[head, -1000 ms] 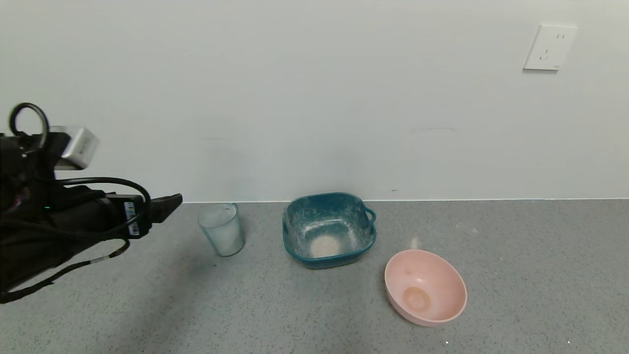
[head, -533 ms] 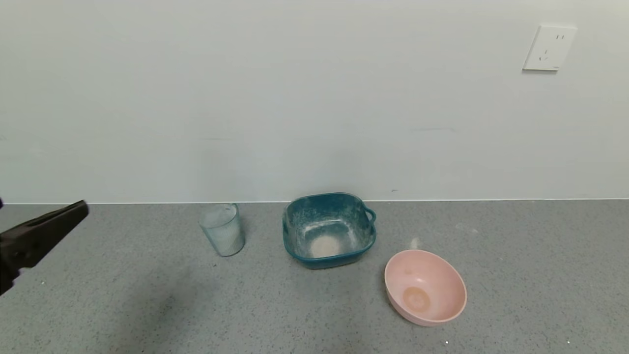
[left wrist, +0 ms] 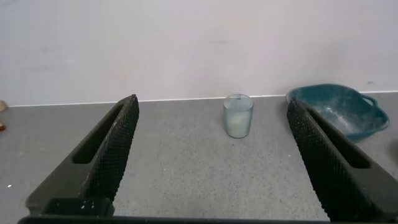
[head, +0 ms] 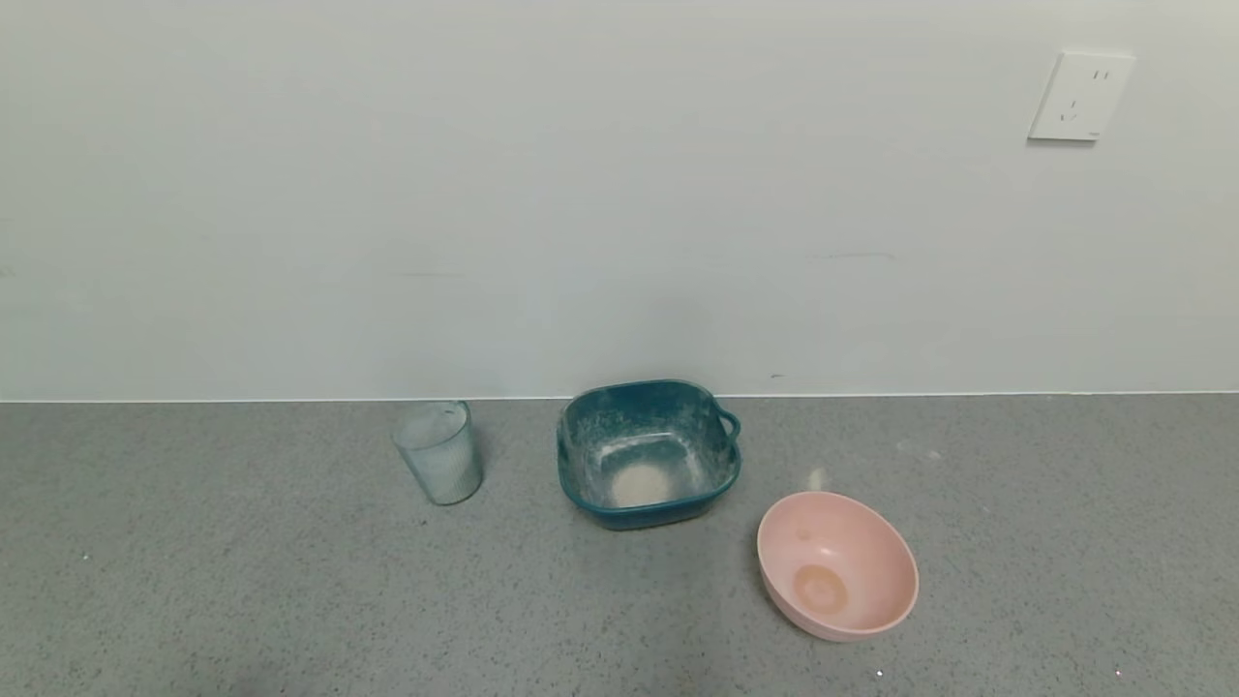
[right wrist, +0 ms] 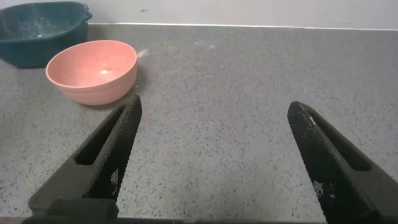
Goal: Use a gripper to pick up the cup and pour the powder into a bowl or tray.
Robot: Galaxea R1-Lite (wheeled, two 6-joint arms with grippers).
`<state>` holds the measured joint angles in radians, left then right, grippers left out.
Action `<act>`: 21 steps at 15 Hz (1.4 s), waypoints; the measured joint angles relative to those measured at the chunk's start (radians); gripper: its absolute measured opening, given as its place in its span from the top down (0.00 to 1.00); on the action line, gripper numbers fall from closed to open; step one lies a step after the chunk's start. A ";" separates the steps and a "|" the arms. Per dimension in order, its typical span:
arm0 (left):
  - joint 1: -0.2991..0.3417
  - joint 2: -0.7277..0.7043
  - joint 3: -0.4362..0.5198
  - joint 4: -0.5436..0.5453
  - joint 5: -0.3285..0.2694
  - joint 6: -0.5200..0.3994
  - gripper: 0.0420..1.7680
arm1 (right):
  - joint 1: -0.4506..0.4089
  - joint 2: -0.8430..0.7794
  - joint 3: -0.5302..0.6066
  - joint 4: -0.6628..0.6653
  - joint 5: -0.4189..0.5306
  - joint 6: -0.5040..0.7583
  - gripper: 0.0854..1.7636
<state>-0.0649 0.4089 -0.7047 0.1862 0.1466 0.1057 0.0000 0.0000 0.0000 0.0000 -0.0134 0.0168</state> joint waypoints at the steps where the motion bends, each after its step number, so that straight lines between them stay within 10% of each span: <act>1: 0.023 -0.026 0.006 0.002 -0.014 0.000 0.03 | 0.000 0.000 0.000 0.000 0.000 0.000 0.03; 21: 0.063 -0.359 0.605 -0.290 -0.142 0.003 0.03 | 0.000 0.000 0.000 0.000 -0.001 0.001 0.03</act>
<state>-0.0017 0.0504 -0.0994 -0.1034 0.0043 0.1085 0.0000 0.0000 0.0000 0.0000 -0.0143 0.0183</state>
